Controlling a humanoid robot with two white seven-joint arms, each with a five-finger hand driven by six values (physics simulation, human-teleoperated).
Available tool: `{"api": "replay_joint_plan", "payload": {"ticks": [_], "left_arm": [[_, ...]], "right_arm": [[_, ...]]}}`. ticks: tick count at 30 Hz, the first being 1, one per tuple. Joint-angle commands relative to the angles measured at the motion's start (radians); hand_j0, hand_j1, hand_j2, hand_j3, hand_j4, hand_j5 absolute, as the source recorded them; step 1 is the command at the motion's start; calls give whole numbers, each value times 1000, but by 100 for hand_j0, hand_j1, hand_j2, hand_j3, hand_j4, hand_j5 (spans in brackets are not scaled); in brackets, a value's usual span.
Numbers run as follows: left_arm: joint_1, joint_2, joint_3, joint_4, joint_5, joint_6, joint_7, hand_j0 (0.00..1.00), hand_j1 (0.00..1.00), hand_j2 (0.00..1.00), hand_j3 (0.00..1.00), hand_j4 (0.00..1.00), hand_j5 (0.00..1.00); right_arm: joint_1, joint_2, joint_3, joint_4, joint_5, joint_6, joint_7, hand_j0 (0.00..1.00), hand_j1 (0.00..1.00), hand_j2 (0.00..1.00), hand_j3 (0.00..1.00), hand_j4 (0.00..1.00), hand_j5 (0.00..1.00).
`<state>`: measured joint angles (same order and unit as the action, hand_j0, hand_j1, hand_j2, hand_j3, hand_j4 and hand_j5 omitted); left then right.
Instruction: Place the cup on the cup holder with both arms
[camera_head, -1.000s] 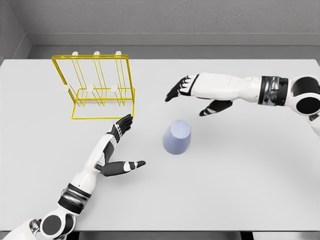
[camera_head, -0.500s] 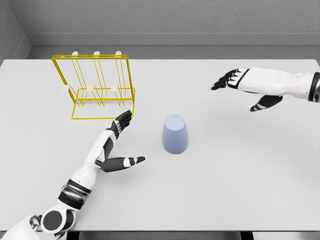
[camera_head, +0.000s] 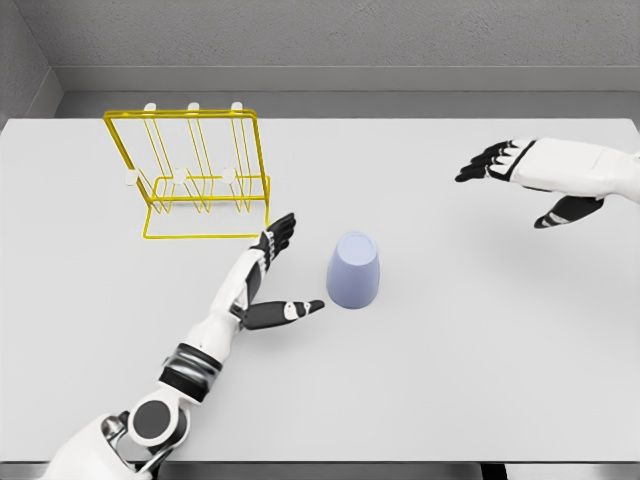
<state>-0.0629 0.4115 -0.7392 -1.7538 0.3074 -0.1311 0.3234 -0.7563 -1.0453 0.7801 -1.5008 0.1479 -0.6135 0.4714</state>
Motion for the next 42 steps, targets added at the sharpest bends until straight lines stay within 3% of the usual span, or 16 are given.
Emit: {"api": "replay_joint_plan", "payload": {"ticks": [1,3,6,23,32,42], "left_arm": [[0,-14,0,0,-2,44,0,100,100,100,100,100,100],[0,-23,-2,0,-4,68,0,100,100,100,100,100,100],[-11,-40,-6,2,-7,68,-1,100,100,100,100,100,100],[-34,-88,-25,14,-8,97,-1,100,100,100,100,100,100],[-51,-91,-31,11,-7,100,-4,100,100,100,100,100,100],[-77,-111,-57,14,-8,140,-4,100,100,100,100,100,100]], "right_arm": [[8,-1,-24,-26,-7,3,0,100,100,100,100,100,100],[141,-13,-165,-56,-8,3,1,100,100,100,100,100,100],[201,-19,-202,-65,-7,3,3,100,100,100,100,100,100],[202,-55,-205,-91,-10,3,3,100,100,100,100,100,100],[207,-142,-203,-90,-10,3,6,100,100,100,100,100,100],[209,-136,-197,-85,-10,3,7,100,100,100,100,100,100]]}}
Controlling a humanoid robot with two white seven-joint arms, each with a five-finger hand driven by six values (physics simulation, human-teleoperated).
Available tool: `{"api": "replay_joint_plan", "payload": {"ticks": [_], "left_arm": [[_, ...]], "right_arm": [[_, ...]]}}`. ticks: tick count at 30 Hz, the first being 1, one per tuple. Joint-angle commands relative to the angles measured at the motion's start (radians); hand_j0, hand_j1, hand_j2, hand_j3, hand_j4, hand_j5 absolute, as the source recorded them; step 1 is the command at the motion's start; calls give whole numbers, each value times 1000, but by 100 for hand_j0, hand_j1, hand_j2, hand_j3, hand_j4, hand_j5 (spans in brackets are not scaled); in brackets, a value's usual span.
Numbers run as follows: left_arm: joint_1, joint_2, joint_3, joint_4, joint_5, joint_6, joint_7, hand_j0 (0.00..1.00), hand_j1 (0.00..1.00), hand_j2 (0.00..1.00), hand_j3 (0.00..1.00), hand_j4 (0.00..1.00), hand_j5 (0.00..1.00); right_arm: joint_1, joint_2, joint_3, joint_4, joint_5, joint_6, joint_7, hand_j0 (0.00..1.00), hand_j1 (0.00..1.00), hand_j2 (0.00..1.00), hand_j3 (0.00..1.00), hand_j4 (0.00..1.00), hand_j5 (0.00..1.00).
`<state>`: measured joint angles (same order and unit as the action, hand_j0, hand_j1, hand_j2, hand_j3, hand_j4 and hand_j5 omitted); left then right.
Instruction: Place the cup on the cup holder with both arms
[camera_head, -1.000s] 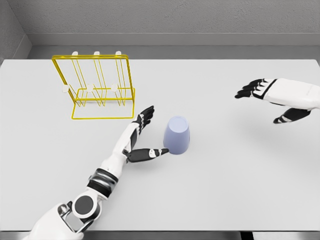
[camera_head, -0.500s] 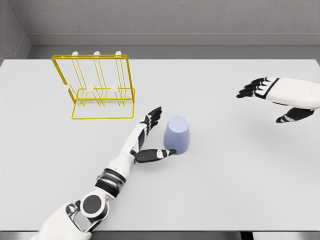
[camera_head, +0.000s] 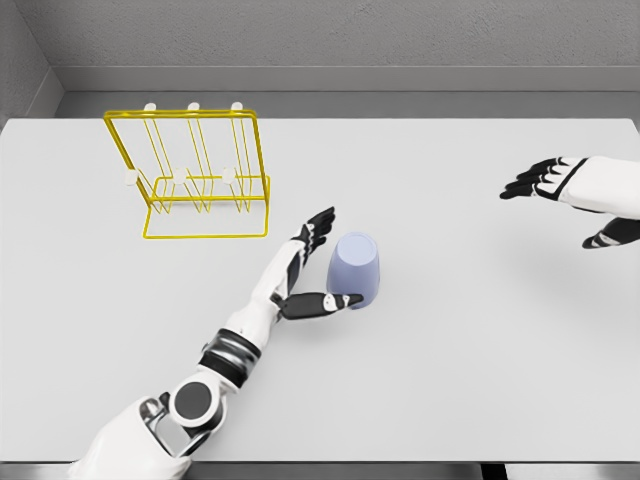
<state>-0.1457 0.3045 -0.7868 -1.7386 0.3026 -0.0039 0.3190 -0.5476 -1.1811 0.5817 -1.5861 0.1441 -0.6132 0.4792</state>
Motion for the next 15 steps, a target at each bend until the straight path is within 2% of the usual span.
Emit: {"api": "replay_joint_plan", "payload": {"ticks": [1,15], "left_arm": [[-2,-5,-19,10,-3,13,0,100,100,100,100,100,100],[-15,-25,-31,42,-5,28,0,100,100,100,100,100,100]], "right_arm": [[0,0,1,0,-6,2,1,100,100,100,100,100,100],[12,1,1,0,-6,2,2,100,100,100,100,100,100]]}}
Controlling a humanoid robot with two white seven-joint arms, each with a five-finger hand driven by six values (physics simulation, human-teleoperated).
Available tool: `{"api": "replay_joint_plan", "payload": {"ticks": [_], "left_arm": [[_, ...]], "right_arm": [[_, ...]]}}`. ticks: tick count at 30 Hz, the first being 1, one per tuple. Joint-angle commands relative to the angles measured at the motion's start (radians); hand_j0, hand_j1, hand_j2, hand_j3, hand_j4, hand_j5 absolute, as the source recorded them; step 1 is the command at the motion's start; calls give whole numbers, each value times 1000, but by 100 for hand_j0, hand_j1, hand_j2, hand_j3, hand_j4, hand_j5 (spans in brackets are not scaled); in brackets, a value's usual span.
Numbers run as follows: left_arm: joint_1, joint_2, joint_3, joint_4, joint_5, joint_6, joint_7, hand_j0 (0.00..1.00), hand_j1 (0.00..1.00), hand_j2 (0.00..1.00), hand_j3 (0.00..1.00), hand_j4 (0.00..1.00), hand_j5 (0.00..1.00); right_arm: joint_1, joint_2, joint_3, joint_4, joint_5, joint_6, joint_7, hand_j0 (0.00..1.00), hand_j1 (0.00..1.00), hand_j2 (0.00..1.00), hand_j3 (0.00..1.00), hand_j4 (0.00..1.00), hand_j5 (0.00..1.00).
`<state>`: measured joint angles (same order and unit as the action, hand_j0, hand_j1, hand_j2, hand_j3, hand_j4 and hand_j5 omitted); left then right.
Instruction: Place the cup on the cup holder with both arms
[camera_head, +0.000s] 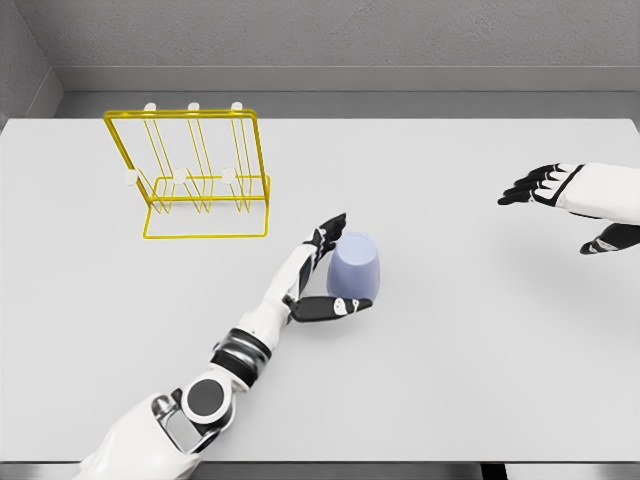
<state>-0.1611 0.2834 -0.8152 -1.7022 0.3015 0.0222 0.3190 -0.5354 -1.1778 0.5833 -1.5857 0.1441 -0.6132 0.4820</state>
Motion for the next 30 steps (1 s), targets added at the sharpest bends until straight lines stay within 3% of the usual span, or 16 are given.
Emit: {"api": "replay_joint_plan", "payload": {"ticks": [1,25,30], "left_arm": [[0,-6,-5,10,-10,2,0,100,100,100,100,100,100],[-29,-39,-7,52,-32,27,3,100,100,100,100,100,100],[-28,-41,-7,55,-33,27,5,90,90,90,90,90,90]], "right_arm": [[0,0,0,1,-6,2,0,100,100,100,100,100,100],[9,3,0,13,-3,2,6,100,100,100,100,100,100],[8,3,0,13,-1,2,6,100,100,100,100,100,100]]}}
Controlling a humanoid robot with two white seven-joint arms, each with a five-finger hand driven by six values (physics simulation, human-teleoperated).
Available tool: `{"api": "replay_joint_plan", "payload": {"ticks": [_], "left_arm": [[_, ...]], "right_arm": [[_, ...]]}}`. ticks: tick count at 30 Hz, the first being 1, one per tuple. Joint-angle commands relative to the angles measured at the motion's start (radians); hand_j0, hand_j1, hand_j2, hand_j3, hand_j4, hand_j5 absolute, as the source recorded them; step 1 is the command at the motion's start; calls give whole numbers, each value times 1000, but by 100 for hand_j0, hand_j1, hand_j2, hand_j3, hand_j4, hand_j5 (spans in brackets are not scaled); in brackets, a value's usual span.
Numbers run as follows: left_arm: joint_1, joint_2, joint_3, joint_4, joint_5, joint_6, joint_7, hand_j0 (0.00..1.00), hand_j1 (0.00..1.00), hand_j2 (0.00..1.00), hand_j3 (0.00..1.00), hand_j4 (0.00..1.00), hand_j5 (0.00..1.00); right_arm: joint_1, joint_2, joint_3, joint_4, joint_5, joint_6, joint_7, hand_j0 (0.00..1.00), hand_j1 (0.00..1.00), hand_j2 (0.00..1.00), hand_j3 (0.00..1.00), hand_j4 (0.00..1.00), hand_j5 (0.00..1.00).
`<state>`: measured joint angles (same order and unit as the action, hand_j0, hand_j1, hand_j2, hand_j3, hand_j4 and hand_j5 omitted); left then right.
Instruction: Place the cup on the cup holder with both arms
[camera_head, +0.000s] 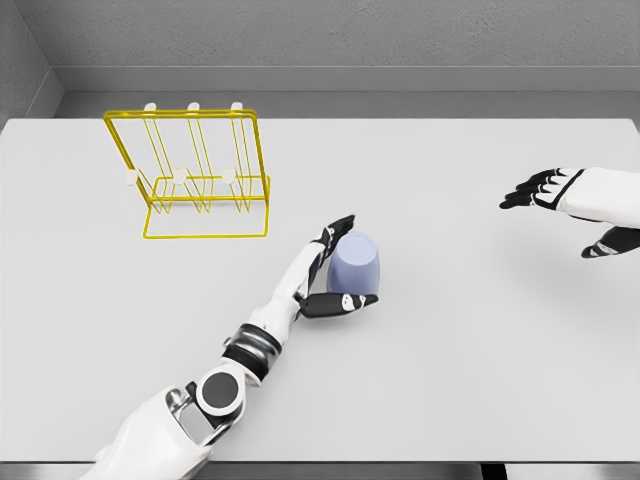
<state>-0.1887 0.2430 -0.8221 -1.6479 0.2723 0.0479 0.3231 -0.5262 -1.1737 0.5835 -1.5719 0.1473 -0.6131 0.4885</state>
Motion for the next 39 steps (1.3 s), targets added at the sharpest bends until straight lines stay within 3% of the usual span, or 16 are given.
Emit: {"api": "replay_joint_plan", "payload": {"ticks": [1,9,24,36,39], "left_arm": [[0,-1,0,0,-4,1,1,86,86,86,86,86,86],[0,-1,0,0,-39,1,1,70,70,70,70,70,70],[-2,9,20,-24,-48,-2,1,69,69,69,69,69,69],[2,16,72,-102,-87,-17,-4,70,70,70,70,70,70],[2,22,81,-104,-85,-82,-10,70,70,70,70,70,70]], "right_arm": [[0,-1,-1,3,-5,2,5,100,100,100,100,100,100],[6,-1,-1,3,-8,2,5,100,100,100,100,100,100],[8,22,4,27,-8,2,5,100,100,100,100,100,100],[8,23,6,35,-6,2,9,100,100,100,100,100,100],[8,23,6,35,-6,2,9,100,100,100,100,100,100]]}}
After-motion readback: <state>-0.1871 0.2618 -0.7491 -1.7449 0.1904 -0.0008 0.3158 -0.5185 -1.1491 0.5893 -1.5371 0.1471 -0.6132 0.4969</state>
